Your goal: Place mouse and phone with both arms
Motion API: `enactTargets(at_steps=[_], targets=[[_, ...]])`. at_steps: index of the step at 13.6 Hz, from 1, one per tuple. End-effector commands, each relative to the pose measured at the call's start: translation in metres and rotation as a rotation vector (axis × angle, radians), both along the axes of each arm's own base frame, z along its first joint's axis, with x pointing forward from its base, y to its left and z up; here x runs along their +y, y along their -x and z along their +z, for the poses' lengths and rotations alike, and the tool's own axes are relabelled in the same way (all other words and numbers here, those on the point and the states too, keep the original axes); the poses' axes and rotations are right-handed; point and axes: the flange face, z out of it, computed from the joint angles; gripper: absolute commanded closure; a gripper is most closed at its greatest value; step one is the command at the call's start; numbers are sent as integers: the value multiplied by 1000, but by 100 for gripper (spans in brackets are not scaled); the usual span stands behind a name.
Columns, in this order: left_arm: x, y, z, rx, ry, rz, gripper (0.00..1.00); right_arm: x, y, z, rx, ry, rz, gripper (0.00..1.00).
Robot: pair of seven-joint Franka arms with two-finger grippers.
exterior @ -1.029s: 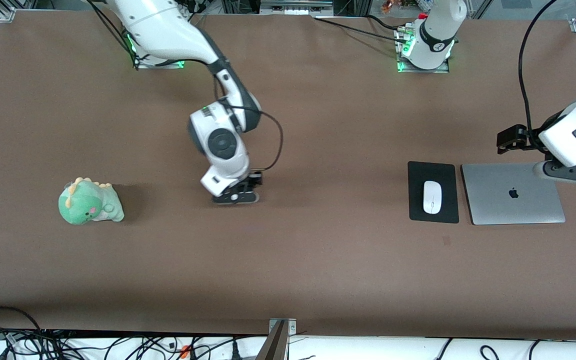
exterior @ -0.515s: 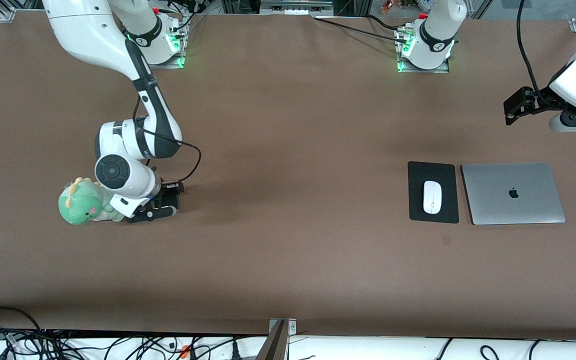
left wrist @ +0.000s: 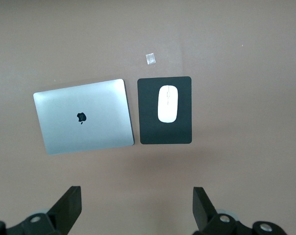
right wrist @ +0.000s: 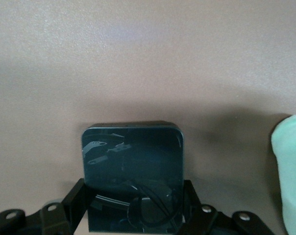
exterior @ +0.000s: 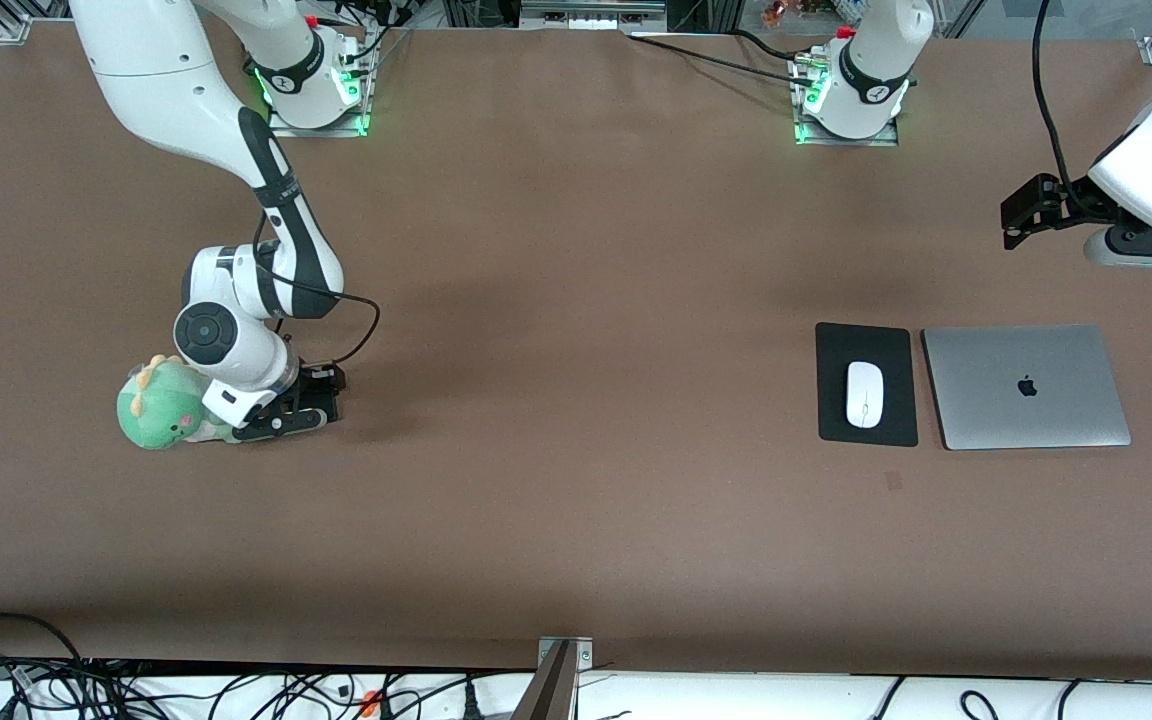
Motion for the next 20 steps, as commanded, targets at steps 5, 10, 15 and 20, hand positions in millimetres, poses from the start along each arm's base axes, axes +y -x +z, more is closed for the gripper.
enactTargets(at_steps=[5, 10, 15, 20], targets=[[-4, 3, 7, -7, 8, -25, 0, 22, -5, 135, 46, -77, -94, 0], [2, 2, 6, -5, 10, -19, 0, 12, 27, 283, 44, -134, -128, 0], [10, 2, 5, -2, 25, -7, 0, -18, 39, 353, -5, -121, -122, 0], [21, -7, -1, -63, 85, 21, 0, -24, 39, 362, 12, -104, -110, 0]])
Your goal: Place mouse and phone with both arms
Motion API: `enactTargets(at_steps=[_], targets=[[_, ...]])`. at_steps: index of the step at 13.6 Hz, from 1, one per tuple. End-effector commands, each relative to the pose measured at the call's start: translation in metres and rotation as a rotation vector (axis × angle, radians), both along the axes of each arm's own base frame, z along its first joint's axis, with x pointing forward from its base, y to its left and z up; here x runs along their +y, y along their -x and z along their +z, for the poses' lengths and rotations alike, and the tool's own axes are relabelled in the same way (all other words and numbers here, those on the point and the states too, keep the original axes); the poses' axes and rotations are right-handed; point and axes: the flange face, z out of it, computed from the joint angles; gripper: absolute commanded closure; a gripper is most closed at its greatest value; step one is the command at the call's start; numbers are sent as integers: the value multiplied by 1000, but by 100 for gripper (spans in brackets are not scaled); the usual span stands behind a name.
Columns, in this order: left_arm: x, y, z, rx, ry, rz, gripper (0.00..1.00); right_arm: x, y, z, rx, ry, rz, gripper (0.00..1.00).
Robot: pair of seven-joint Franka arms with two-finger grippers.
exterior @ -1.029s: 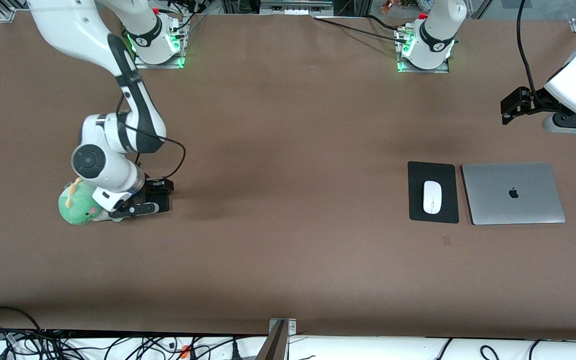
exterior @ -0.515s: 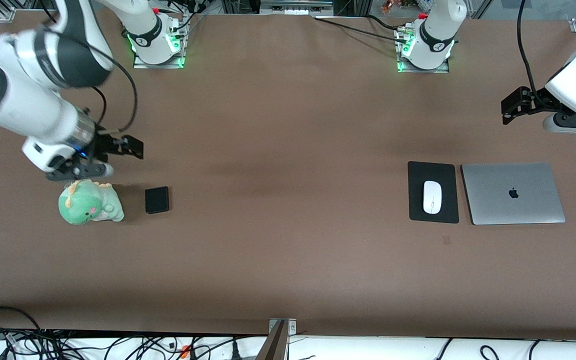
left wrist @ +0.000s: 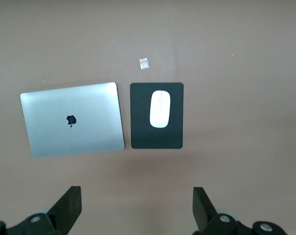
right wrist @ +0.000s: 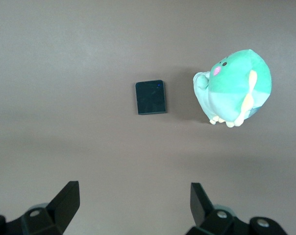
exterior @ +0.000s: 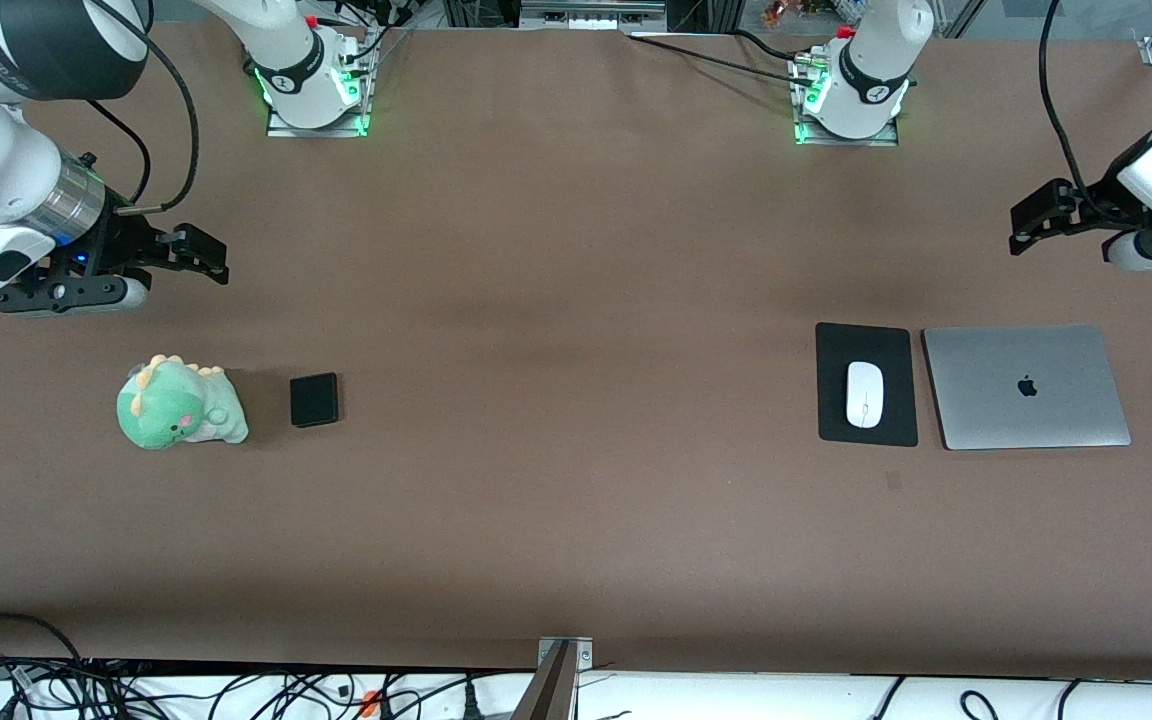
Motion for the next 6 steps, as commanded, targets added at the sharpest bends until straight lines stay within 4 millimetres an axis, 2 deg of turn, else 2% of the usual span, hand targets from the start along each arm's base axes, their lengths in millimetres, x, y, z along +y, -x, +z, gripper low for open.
enactTargets(at_steps=[1, 6], targets=[[0, -6, 0, -51, -10, -27, 0, -2, -3, 13, 9, 10, 15, 0], [-4, -8, 3, -52, -25, -32, 0, -5, -3, 18, 14, 36, 23, 0]])
